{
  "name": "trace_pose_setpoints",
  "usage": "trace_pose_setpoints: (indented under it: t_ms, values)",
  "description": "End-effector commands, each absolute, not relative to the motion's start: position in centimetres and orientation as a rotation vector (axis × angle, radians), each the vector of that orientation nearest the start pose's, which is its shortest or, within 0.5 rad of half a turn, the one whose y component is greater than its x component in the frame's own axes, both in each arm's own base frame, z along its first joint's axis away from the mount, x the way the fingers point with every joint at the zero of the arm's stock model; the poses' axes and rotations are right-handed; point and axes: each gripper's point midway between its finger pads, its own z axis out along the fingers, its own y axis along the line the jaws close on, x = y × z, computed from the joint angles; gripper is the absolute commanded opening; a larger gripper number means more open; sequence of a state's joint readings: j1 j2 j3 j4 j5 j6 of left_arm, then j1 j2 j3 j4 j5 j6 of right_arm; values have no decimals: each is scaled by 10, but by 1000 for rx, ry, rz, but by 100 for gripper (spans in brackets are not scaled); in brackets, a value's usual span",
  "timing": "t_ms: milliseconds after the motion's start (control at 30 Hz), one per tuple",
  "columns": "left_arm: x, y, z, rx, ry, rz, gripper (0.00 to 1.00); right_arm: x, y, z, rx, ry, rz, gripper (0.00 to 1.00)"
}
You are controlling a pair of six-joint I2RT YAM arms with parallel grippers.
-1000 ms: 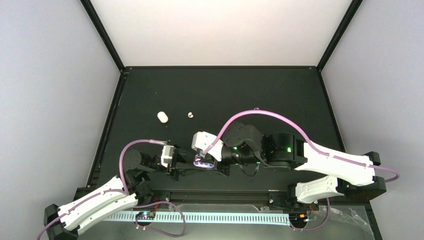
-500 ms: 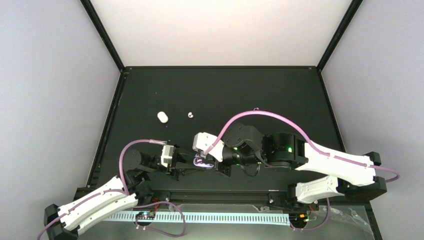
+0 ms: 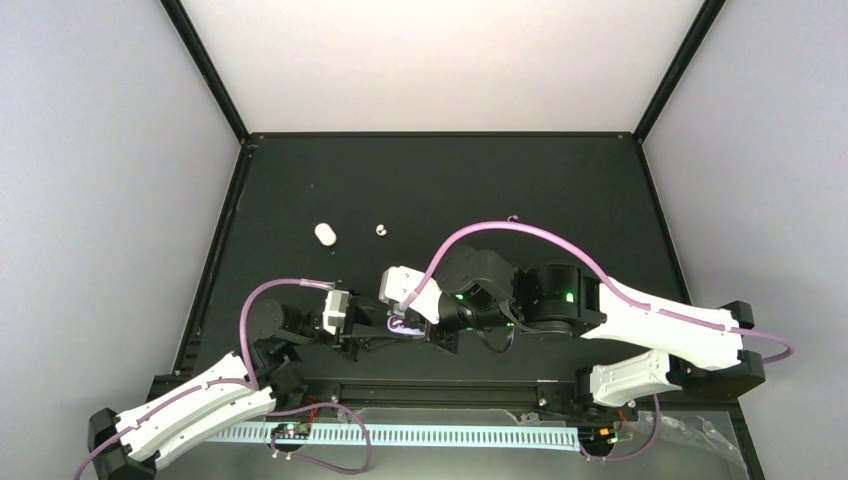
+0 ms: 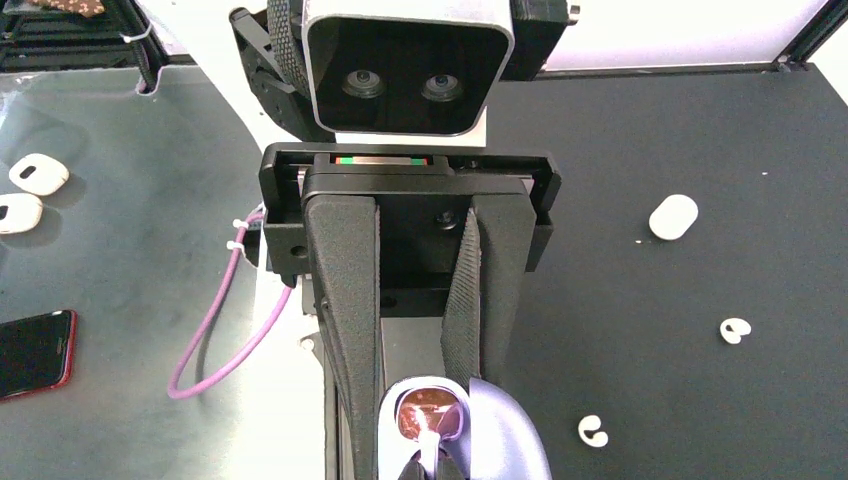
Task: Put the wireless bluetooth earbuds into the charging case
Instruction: Place the earbud in the charging case.
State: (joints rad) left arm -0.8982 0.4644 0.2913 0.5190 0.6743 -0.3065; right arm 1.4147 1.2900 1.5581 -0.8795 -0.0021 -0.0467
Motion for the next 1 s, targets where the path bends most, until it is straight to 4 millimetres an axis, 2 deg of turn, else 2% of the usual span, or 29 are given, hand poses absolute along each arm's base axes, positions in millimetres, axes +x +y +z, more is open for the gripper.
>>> trace_pose_setpoints:
  t_ms: [0,233,533,967]
  values:
    - [52,-241,341,1000,948,-1400,2,58,364,347,-1542,1723,719,1]
    - [52,-240,343,995,943,-1393,2,62,359,345,-1535,1753,676,1]
    - [53,-243,342,1011,953,-1390,1,63,362,332,-1604,1827,603,1]
    - [54,-244,340,1013,966,-1388,2,63,373,336,-1590,1831,625,1]
